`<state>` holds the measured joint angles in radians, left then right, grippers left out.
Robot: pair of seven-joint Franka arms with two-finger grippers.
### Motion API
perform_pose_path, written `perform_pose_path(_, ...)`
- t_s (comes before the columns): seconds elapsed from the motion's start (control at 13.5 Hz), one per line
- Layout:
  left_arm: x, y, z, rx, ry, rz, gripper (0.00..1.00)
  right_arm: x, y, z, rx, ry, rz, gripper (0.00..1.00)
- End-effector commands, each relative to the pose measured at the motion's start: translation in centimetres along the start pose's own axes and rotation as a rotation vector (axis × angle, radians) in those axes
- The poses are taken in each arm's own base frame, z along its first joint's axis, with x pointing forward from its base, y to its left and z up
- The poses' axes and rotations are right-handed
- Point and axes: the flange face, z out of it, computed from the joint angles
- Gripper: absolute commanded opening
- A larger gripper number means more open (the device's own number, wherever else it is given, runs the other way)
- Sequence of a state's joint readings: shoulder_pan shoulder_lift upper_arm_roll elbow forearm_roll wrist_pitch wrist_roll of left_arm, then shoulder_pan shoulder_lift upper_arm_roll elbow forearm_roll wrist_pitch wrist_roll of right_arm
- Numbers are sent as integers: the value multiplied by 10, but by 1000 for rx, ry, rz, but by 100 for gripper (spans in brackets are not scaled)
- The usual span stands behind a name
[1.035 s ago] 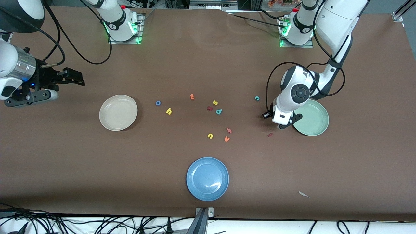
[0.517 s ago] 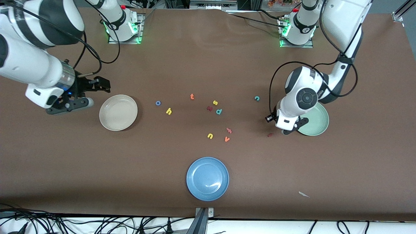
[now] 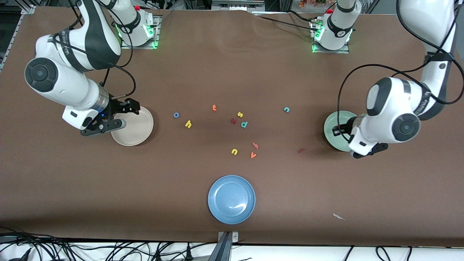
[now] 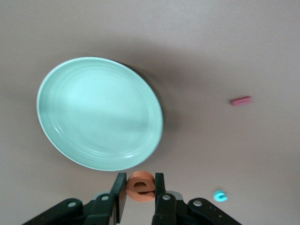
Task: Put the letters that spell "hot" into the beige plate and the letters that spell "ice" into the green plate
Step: 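Drop the e on the green plate while the right gripper nears the beige plate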
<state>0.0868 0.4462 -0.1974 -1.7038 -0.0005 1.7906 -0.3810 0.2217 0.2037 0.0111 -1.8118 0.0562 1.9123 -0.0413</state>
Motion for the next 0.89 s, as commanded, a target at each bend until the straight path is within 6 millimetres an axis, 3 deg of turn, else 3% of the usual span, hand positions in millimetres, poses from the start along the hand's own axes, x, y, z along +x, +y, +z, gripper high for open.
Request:
perform_pose_path(0.0, 19, -22, 40, -28, -49, 92, 6, -11, -6, 22, -15, 11, -7, 100)
perform_pose_path(0.22, 23, -19, 99, -43, -15, 90, 14, -22, -7, 58, -17, 19, -9, 100)
perform_pose_path(0.37, 20, -21, 118, -52, 11, 87, 32, -27, -22, 76, -15, 30, -9, 100)
perform_pose_path(0.44, 20, -20, 118, -51, 13, 84, 53, -32, -34, 88, -14, 29, -15, 100)
perform_pose_path(0.52, 19, -18, 111, -53, 26, 77, 83, -36, -40, 98, -13, 41, -8, 100)
perform_pose_path(0.59, 18, -13, 100, -53, 42, 78, 100, -41, -47, 107, -12, 47, 3, 100)
perform_pose_path(0.67, 15, -6, 89, -56, 60, 56, 100, -44, -54, 114, -10, 56, 15, 100)
perform_pose_path(0.81, 4, 47, 66, -55, 113, 1, 100, -50, -71, 125, -5, 62, 42, 100)
